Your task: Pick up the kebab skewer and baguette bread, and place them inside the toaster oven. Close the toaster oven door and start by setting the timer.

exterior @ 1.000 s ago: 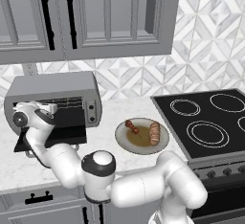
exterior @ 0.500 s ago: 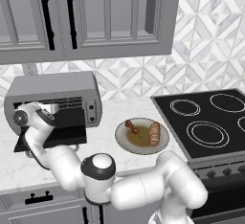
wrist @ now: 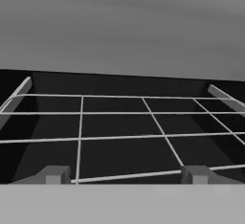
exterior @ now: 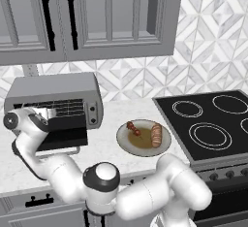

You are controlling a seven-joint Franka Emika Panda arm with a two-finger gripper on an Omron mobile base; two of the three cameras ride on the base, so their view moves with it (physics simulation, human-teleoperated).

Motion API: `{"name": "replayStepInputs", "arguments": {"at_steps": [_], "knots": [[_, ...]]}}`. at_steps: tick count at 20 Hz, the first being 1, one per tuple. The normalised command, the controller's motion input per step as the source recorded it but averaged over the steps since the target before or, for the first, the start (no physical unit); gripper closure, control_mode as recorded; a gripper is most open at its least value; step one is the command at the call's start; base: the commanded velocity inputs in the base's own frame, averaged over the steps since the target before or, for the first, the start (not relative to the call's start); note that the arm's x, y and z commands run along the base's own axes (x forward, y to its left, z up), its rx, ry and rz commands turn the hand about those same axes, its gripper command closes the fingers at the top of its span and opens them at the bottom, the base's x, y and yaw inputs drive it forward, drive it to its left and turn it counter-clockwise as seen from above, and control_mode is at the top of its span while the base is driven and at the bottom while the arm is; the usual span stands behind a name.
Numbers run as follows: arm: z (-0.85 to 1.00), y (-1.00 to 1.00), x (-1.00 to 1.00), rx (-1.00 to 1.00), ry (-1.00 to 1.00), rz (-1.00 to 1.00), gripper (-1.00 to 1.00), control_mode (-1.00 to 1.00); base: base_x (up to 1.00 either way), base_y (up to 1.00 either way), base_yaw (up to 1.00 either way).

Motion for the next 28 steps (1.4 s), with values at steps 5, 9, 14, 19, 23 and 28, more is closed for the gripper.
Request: {"name": "replayStepInputs", "arguments": {"at_steps": [5, 9, 14, 19, 23, 28], "knots": [[-0.68, 0.00, -0.92, -0.11, 0.18, 0.02, -1.00, -1.00, 0.00, 0.00, 0.00], [-0.67, 0.00, -0.71, -0.02, 0.29, 0.00, -1.00, -1.00, 0.00, 0.00, 0.00], [-0.65, 0.00, -0.76, 0.00, 0.32, 0.00, -1.00, -1.00, 0.00, 0.00, 0.00], [-0.12, 0.00, -0.77, 0.02, 0.30, 0.00, -1.00, -1.00, 0.00, 0.00, 0.00], [0.72, -0.06, -0.56, 0.10, 0.14, 0.00, -1.00, -1.00, 0.00, 0.00, 0.00], [0.26, -0.77, -0.21, 0.03, 0.14, 0.00, -1.00, -1.00, 0.00, 0.00, 0.00]]}}
